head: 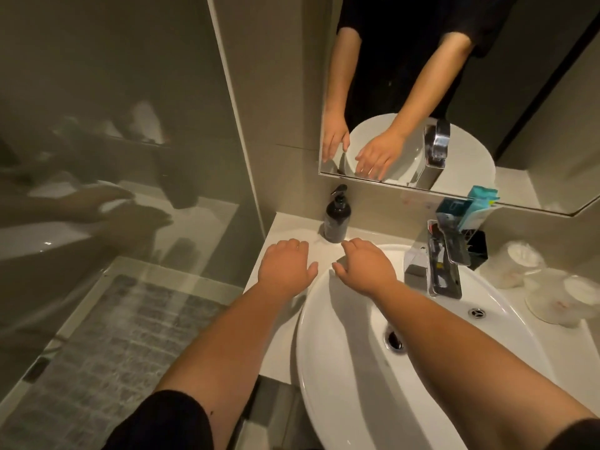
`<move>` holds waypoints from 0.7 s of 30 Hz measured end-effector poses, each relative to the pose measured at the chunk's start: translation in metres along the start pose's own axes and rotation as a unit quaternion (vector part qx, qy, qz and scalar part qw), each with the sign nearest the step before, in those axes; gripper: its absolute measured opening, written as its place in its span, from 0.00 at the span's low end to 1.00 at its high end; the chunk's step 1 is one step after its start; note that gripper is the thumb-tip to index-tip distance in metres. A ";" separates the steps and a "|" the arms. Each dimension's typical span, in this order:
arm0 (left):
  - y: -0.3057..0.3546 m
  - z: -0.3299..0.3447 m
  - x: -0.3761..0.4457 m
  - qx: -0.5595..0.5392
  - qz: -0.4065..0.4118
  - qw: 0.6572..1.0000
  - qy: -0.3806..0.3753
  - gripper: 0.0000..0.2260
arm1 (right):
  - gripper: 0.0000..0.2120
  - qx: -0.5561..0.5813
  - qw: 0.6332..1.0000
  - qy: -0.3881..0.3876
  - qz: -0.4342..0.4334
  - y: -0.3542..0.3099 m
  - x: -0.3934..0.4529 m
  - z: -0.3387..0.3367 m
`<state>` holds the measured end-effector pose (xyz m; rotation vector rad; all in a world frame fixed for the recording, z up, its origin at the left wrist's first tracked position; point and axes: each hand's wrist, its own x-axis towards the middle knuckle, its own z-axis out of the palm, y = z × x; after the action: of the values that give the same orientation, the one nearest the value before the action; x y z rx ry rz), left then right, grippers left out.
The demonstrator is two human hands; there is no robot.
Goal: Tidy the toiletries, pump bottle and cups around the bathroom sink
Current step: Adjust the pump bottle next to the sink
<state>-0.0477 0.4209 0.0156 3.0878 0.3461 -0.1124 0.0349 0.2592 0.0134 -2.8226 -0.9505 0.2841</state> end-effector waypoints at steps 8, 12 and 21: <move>-0.004 0.011 0.068 -0.044 0.046 0.998 -0.006 0.22 | 0.24 0.033 0.995 0.025 0.089 0.013 0.046 0.004; -0.011 0.019 0.103 -0.069 0.064 0.996 -0.004 0.22 | 0.23 0.068 0.988 0.052 0.124 0.016 0.072 0.004; -0.014 0.033 0.155 -0.117 0.075 0.990 -0.009 0.16 | 0.24 0.157 0.971 0.086 0.160 0.023 0.104 0.023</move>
<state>0.0978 0.4672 -0.0298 2.8652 0.1140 -0.0871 0.1245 0.3060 -0.0274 -2.6391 -0.3744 0.1991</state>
